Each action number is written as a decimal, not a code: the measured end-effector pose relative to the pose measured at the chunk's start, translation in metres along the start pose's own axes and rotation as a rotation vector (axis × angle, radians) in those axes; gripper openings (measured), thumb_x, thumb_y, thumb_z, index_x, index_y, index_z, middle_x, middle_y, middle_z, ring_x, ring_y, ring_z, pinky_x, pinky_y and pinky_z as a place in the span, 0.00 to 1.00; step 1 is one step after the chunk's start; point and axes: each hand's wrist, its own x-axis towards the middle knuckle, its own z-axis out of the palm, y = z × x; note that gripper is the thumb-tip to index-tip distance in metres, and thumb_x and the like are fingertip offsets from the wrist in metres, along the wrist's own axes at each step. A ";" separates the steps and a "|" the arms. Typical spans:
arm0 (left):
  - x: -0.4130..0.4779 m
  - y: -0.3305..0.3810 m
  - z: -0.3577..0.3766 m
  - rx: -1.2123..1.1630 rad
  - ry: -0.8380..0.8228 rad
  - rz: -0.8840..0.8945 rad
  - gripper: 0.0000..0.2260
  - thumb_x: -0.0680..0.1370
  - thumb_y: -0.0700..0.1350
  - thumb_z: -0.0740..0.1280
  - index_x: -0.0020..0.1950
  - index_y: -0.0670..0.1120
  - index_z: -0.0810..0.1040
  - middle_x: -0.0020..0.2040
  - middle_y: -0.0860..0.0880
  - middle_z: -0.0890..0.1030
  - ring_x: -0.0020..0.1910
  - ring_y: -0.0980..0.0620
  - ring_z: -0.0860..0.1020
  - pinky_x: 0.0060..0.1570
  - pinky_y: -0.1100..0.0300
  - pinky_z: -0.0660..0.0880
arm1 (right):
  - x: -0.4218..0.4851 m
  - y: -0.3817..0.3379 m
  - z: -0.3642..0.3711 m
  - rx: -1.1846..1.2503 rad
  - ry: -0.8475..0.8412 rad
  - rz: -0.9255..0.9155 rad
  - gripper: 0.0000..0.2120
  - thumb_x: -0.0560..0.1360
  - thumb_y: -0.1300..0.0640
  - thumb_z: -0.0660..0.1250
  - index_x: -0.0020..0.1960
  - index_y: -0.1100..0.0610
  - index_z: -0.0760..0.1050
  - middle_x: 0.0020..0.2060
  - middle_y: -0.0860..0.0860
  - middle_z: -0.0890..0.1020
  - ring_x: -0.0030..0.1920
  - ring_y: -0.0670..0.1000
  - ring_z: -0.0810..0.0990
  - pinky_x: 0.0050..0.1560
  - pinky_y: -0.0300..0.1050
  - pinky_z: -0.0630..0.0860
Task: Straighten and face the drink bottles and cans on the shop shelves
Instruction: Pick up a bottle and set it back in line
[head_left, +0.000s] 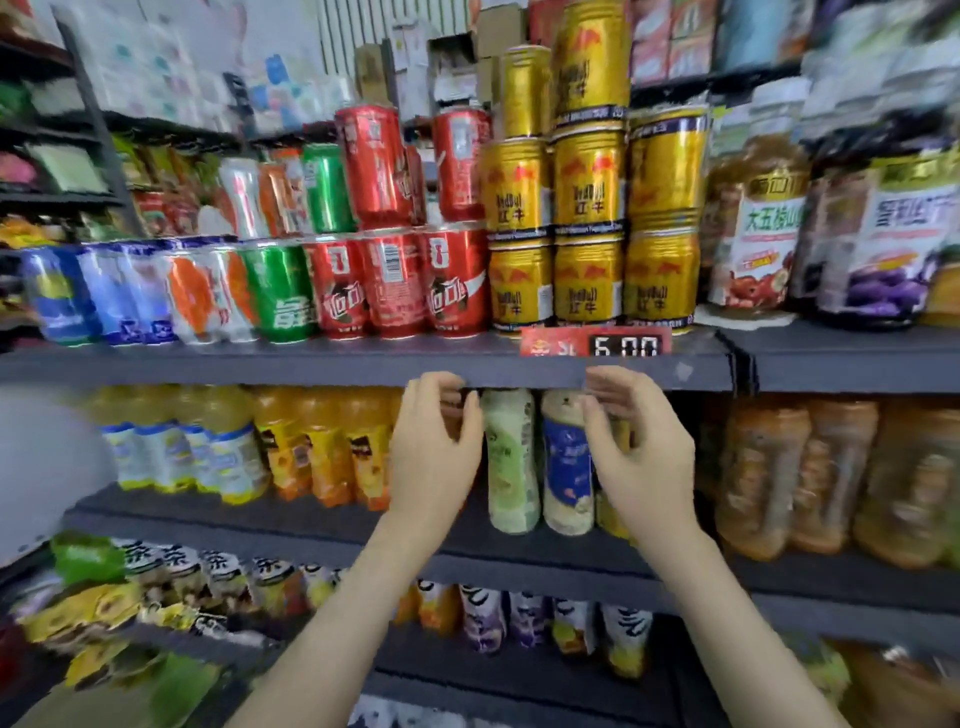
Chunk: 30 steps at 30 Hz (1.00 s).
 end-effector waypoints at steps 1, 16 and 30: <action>-0.007 -0.007 0.006 -0.030 -0.031 0.005 0.05 0.77 0.44 0.66 0.50 0.51 0.70 0.44 0.58 0.70 0.42 0.61 0.73 0.42 0.72 0.68 | -0.011 0.004 0.002 -0.051 0.025 -0.005 0.10 0.77 0.60 0.64 0.58 0.58 0.74 0.49 0.46 0.77 0.51 0.36 0.75 0.53 0.28 0.71; -0.043 -0.075 0.095 -0.134 -0.411 -0.357 0.28 0.73 0.44 0.71 0.70 0.40 0.65 0.61 0.42 0.71 0.62 0.43 0.70 0.61 0.51 0.69 | -0.063 0.103 0.007 -0.230 -0.040 0.793 0.36 0.76 0.62 0.65 0.77 0.59 0.50 0.67 0.52 0.70 0.67 0.53 0.70 0.57 0.38 0.66; -0.063 -0.056 0.110 0.025 -0.221 -0.261 0.35 0.68 0.43 0.76 0.69 0.38 0.61 0.65 0.38 0.66 0.61 0.41 0.65 0.60 0.47 0.69 | -0.059 0.114 0.025 -0.561 -0.040 0.652 0.35 0.67 0.53 0.76 0.66 0.66 0.66 0.57 0.61 0.71 0.59 0.61 0.70 0.57 0.50 0.69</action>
